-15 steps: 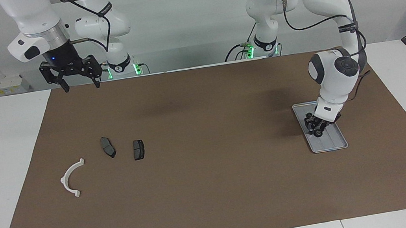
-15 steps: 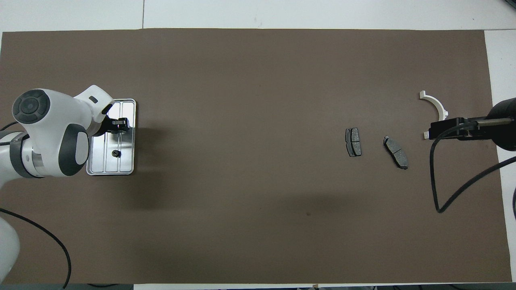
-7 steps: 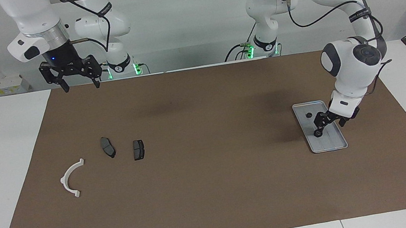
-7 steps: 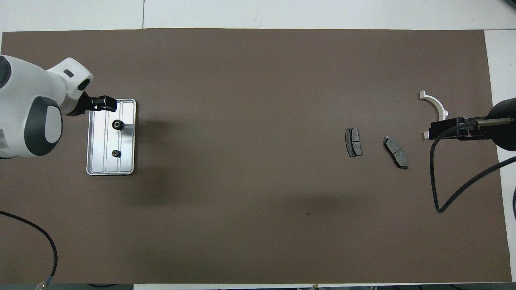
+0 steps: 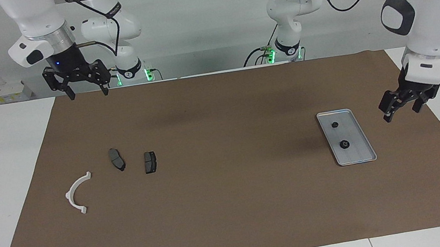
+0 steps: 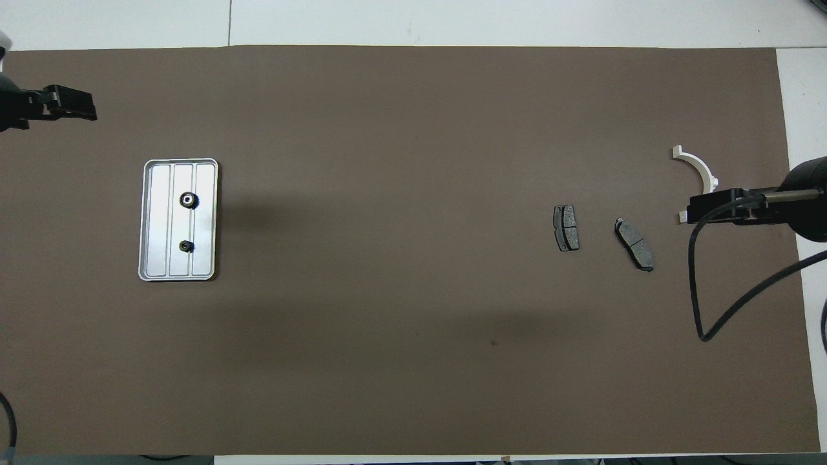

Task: Pick bearing gear from pile to tray

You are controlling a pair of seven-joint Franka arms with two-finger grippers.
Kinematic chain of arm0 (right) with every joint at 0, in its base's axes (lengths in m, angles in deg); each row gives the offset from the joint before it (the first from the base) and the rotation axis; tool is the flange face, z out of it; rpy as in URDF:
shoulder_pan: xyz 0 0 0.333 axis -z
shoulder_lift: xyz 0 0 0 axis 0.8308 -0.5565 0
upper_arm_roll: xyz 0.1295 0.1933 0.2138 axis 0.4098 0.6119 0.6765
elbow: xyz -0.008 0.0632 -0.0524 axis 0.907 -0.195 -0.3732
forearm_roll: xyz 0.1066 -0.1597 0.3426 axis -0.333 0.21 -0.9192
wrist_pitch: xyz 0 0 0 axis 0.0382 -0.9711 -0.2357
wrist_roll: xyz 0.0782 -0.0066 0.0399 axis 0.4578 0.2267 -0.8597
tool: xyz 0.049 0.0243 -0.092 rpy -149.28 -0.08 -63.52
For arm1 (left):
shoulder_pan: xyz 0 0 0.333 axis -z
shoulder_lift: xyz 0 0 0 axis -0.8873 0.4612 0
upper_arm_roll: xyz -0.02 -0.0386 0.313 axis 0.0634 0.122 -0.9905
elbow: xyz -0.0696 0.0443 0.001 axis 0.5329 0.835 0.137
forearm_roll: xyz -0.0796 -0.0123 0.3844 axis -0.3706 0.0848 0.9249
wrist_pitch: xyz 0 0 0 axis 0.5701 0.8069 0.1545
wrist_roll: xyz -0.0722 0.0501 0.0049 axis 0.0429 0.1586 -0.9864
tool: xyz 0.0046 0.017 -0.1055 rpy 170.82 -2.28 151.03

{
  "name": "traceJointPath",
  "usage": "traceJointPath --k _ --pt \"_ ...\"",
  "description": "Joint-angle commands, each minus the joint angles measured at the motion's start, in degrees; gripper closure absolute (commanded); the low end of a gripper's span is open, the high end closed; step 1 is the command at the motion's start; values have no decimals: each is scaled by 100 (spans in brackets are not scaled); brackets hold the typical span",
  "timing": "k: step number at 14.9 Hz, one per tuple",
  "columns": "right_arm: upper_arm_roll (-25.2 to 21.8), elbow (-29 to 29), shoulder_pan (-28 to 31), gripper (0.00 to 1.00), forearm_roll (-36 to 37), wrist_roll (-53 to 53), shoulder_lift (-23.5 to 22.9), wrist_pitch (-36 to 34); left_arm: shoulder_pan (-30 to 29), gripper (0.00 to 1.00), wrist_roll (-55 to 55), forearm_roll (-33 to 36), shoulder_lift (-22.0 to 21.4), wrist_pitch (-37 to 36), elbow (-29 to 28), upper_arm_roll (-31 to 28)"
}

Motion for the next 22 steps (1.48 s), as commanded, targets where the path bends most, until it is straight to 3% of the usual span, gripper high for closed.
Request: traceJointPath --k 1,4,6,9,11,16,22 --pt "48 4 78 0 -23 55 58 -59 -76 0 27 -65 -639 -521 -110 5" --pt "48 4 78 0 -23 55 58 -59 -50 0 9 -65 -886 -1414 -66 39" --pt "48 4 78 0 -23 55 58 -59 11 0 62 -56 -1140 -1857 -415 75" --pt "39 4 87 0 -23 55 58 -59 370 0 80 -65 -1693 -1395 -1635 92" --pt "30 4 105 0 -23 55 58 -68 590 0 71 -91 -1739 -1139 -1954 92" --pt "39 4 149 0 -23 46 58 -68 995 0 71 -100 -1686 -822 -2052 92" --pt "39 4 149 0 -23 55 58 -59 1049 0 53 -126 -1642 -672 -1990 84"
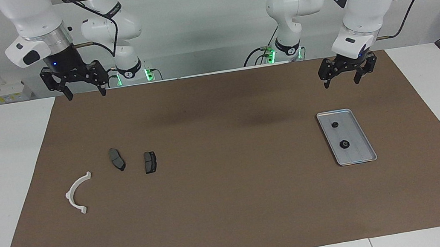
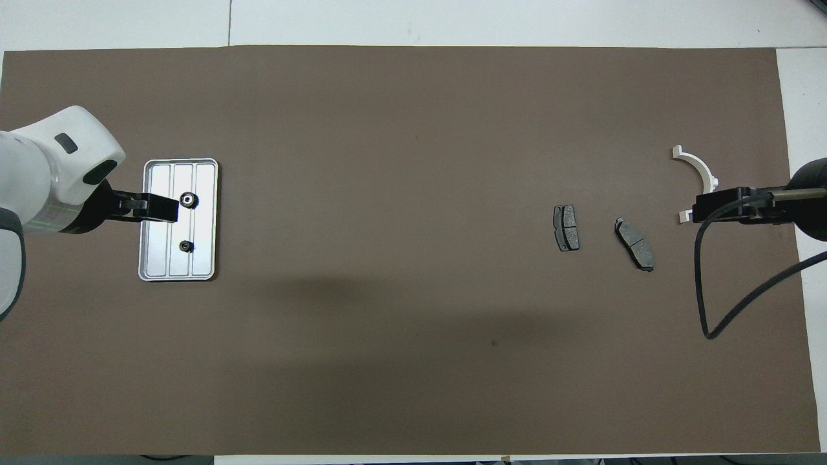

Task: Pick bearing gear from pile to tray

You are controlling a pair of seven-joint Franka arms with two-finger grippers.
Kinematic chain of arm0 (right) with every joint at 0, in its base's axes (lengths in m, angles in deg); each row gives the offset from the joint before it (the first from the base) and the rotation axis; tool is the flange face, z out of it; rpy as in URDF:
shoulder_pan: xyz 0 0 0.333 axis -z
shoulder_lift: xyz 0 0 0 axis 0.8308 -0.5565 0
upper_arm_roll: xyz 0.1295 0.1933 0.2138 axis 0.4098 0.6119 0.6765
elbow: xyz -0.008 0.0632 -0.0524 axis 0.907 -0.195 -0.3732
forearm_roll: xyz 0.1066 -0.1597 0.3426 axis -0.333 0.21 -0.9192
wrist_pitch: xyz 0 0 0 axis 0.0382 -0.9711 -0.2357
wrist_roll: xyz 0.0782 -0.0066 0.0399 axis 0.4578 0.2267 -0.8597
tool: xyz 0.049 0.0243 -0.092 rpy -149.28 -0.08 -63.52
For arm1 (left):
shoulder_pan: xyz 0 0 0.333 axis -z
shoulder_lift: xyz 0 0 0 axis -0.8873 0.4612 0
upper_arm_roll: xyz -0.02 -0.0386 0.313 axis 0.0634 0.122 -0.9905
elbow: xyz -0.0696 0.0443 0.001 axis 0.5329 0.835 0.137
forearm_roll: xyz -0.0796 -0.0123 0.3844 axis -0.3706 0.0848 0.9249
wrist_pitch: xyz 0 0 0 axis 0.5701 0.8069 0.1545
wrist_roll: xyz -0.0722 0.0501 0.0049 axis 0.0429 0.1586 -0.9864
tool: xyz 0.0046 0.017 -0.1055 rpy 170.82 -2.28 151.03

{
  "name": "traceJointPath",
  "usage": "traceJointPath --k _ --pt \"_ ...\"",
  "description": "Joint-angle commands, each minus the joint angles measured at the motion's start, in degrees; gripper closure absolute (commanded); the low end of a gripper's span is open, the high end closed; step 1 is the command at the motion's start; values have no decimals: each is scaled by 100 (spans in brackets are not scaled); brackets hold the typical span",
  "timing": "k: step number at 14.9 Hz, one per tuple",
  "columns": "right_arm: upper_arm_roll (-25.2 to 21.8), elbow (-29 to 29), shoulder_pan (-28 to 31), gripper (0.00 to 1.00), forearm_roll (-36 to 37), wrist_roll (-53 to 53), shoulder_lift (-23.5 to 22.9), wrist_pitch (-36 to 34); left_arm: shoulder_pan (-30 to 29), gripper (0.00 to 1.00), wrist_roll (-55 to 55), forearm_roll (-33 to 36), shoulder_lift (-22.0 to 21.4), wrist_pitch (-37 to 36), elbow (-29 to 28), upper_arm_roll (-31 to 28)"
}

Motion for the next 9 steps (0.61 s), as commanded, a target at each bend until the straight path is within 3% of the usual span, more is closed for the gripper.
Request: traceJointPath --k 1,6,9 --pt "50 4 90 0 -23 55 58 -59 36 0 1 -132 -158 144 -151 -89" --pt "50 4 90 0 -23 55 58 -59 -228 0 -8 -290 -166 223 -186 -133" --pt "50 4 90 0 -23 55 58 -59 -237 0 -550 -290 -158 240 -169 -142"
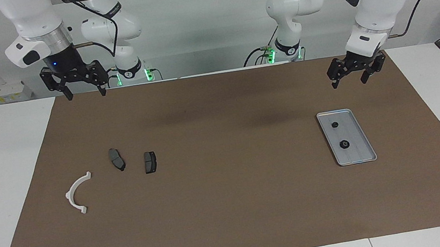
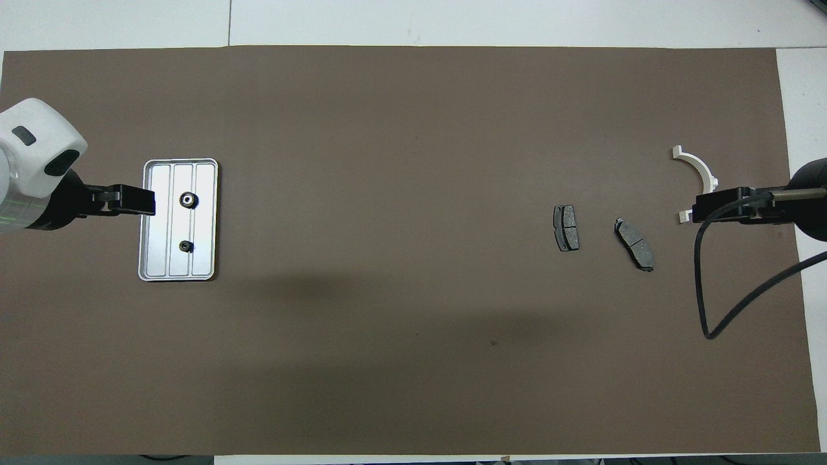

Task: Pick bearing gear from pile to tray

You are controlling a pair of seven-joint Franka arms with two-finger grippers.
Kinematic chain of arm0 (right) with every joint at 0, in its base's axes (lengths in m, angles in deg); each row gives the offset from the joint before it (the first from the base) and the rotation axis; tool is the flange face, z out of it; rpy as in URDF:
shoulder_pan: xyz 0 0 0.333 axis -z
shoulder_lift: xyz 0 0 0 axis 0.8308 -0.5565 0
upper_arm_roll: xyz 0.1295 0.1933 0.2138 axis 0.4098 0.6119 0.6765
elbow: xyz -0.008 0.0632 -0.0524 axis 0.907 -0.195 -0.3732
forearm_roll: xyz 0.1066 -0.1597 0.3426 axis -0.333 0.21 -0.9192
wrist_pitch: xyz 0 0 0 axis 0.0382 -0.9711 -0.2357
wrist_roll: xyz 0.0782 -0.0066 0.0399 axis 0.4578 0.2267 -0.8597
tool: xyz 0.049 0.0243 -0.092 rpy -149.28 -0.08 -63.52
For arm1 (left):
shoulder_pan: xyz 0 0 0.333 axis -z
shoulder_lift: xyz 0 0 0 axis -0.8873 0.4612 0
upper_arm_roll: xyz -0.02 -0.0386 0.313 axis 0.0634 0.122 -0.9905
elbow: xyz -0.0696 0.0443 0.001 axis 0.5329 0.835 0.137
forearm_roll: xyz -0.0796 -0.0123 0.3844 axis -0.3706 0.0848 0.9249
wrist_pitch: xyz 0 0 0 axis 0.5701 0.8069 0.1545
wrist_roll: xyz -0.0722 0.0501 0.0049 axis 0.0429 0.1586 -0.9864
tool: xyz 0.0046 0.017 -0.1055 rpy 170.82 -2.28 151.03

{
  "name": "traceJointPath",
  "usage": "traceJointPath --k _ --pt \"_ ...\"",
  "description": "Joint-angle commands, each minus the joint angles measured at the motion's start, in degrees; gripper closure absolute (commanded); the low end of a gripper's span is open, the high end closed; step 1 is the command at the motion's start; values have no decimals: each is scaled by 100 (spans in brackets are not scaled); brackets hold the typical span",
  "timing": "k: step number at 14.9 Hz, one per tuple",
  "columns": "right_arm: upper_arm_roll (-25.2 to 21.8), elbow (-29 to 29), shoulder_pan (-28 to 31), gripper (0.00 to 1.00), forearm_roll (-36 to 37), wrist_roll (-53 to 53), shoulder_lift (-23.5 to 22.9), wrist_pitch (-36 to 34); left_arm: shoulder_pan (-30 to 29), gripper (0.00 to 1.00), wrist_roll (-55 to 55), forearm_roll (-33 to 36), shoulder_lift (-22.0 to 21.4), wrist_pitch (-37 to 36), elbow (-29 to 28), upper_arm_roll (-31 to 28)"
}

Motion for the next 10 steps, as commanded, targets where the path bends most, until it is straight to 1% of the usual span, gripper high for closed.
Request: traceJointPath --k 1,5,8,10 --pt "50 4 89 0 -23 55 58 -59 -34 0 -486 -79 -166 158 -186 31" --pt "50 4 89 0 -23 55 58 -59 -43 0 -251 -79 -166 255 -203 22" --pt "50 4 89 0 -23 55 58 -59 -333 0 522 -79 -166 185 -177 14" --pt "50 4 89 0 -23 55 58 -59 -342 0 515 -79 -157 185 -168 5"
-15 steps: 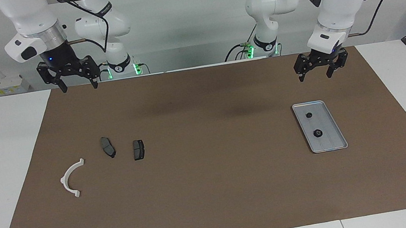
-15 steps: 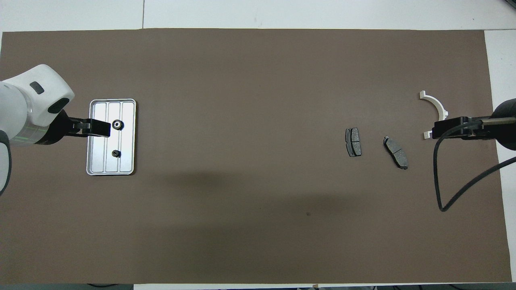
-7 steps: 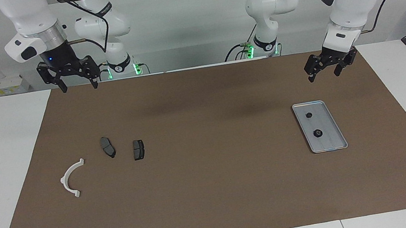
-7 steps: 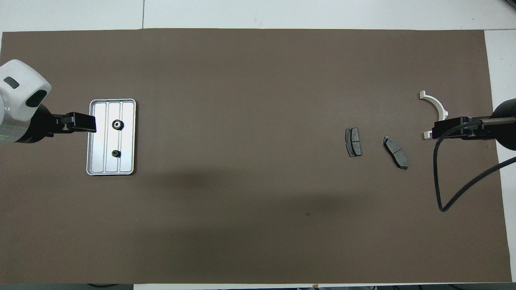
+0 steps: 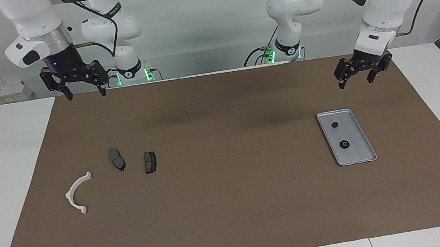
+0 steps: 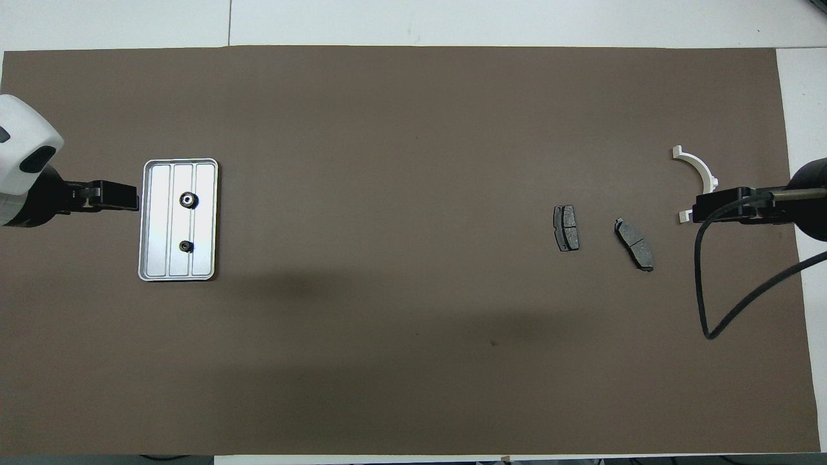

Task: Pick bearing gear from pile to tray

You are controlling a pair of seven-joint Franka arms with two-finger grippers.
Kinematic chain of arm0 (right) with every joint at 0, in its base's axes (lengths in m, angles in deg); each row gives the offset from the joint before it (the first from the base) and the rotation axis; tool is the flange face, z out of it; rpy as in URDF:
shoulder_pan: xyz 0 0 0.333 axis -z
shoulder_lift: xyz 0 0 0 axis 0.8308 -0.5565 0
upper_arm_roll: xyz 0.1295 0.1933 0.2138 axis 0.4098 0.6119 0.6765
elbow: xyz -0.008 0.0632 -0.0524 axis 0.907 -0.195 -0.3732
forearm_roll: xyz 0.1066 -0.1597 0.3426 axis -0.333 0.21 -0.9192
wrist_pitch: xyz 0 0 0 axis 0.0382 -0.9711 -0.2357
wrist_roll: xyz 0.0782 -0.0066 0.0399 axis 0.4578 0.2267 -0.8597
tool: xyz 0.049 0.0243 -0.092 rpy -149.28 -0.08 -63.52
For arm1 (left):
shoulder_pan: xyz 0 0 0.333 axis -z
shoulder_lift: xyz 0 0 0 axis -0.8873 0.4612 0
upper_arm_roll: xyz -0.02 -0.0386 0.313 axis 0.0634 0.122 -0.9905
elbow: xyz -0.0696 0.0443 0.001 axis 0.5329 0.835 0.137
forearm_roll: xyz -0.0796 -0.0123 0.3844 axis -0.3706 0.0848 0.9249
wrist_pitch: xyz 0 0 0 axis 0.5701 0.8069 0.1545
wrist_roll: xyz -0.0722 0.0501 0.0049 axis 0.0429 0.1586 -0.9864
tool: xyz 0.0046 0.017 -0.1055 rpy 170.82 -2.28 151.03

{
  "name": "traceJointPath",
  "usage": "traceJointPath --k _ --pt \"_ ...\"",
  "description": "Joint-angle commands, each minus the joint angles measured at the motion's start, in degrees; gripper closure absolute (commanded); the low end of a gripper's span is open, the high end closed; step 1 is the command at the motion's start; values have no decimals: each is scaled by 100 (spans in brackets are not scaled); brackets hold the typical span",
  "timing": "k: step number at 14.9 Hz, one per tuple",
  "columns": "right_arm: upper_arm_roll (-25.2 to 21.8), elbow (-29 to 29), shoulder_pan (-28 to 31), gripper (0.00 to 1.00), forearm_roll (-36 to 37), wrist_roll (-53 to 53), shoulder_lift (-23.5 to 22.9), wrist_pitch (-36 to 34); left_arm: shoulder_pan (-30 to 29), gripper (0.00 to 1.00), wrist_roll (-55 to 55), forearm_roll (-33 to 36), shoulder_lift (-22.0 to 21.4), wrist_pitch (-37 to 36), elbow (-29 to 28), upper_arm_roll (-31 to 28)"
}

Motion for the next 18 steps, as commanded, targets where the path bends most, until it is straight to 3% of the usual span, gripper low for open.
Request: traceJointPath --k 1,3,7,18 --pt "50 -5 88 0 -23 55 58 -59 -108 0 201 -78 -140 69 -122 13" --pt "50 -5 88 0 -23 55 58 -59 -222 0 201 -69 0 -184 167 13" --pt "50 -5 88 0 -23 38 58 -59 -152 0 201 -34 686 -1397 1608 21" --pt "50 -5 88 0 -23 55 58 -50 -108 0 201 -60 476 -1144 1057 39"
